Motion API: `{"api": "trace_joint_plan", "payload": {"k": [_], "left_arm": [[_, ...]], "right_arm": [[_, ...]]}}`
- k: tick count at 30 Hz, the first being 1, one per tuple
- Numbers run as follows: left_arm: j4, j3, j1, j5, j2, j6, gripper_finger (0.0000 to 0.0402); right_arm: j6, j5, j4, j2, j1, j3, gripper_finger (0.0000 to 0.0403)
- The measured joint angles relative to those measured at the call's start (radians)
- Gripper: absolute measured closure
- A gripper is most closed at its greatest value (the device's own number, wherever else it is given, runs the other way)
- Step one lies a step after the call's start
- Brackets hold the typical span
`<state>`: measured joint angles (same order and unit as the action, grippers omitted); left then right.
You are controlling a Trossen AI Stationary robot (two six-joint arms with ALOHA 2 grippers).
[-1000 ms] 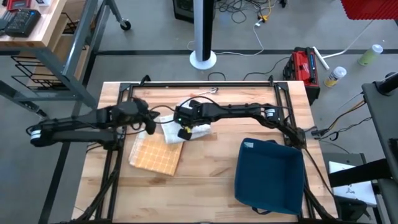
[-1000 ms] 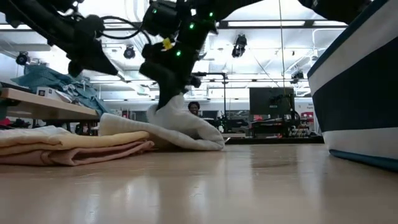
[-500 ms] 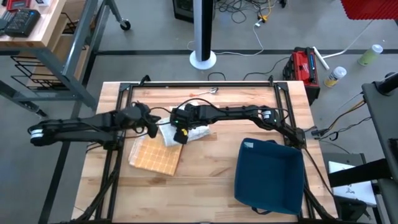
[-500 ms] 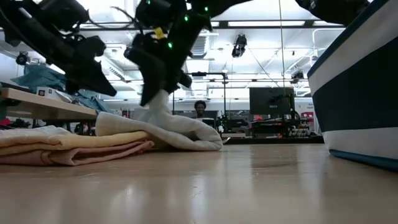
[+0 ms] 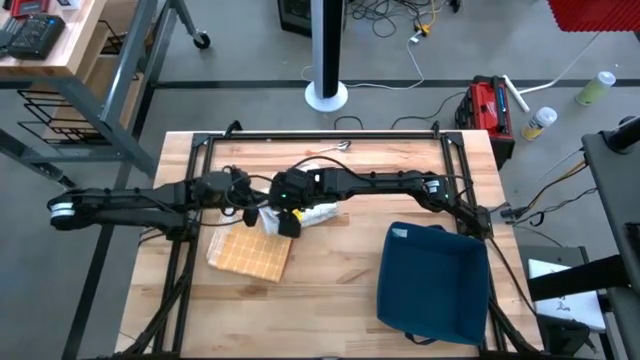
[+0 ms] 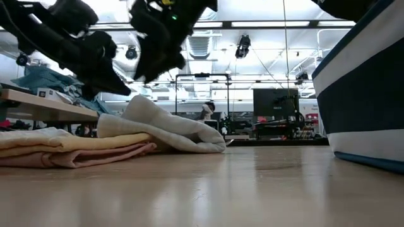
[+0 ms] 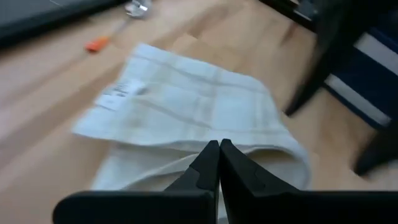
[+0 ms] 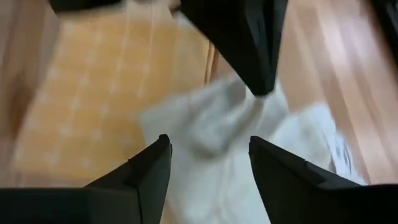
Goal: Fold towel
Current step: Fold the white towel
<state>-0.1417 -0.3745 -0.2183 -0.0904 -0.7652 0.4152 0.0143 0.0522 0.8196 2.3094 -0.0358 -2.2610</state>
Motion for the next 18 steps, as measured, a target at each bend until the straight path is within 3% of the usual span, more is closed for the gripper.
{"api": "trace_joint_plan", "payload": {"k": [9, 14, 18], "left_arm": [[0.24, 0.013, 0.039, 0.015, -0.276, -0.009, 0.0401], [0.22, 0.013, 0.046, -0.023, -0.399, 0.024, 0.0401], [0.149, 0.012, 0.05, -0.02, -0.427, 0.061, 0.0401]], "right_arm": [[-0.09, 0.001, 0.108, -0.111, -0.003, 0.207, 0.0219], [-0.111, -0.012, -0.141, -0.128, 0.007, 0.381, 0.023], [-0.101, -0.05, -0.4, -0.116, 0.017, 0.505, 0.024]]}}
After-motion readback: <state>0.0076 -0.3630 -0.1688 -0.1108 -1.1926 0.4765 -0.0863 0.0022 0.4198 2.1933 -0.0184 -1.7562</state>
